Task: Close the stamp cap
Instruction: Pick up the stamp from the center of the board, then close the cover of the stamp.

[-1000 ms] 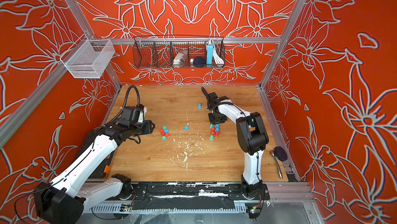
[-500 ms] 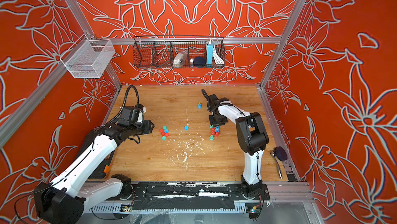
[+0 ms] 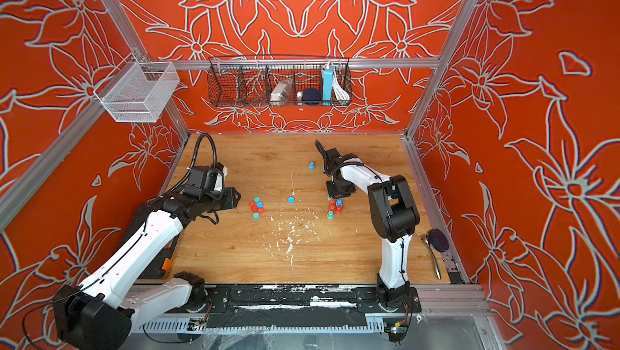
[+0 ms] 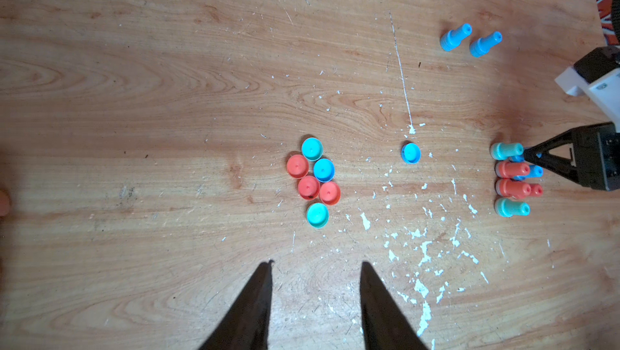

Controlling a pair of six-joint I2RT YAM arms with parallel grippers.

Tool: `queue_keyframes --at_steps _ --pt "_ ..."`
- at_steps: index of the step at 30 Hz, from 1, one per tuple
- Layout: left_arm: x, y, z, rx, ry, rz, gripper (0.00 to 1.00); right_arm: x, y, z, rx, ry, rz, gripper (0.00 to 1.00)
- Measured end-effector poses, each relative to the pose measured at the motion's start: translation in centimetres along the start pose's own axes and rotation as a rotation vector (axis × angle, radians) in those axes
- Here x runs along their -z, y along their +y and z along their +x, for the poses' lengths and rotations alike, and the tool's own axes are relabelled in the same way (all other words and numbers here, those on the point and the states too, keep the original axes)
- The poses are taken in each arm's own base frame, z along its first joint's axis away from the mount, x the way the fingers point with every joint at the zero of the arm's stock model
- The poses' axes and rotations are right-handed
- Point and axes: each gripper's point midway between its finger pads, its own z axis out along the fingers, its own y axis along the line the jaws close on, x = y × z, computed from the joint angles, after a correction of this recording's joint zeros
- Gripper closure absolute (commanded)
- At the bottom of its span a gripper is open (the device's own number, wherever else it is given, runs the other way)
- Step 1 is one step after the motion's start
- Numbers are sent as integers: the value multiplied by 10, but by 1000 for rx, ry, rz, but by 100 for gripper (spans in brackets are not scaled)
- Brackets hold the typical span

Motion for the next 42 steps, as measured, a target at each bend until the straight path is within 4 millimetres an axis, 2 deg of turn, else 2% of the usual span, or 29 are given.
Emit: queue_keyframes --at_steps 5,8,15,20,24,27,35,42 --pt "0 0 0 0 0 2 56 2 0 -1 2 1 0 83" --pt "0 0 0 0 1 3 57 11 -1 -7 1 -11 4 86" --pt "0 1 0 4 0 1 57 47 2 -38 1 -99 -6 90" --pt "0 1 0 4 1 2 56 70 12 -49 23 -138 -7 90" --pt "0 0 0 4 1 4 56 87 36 -57 73 -162 -21 90" --pt "0 0 0 5 2 6 57 90 63 -63 124 -166 -34 90" --pt "0 -1 0 5 4 9 57 69 135 -65 250 -100 -56 91" --pt "0 -1 0 5 5 12 57 62 171 -60 313 -75 -62 91"
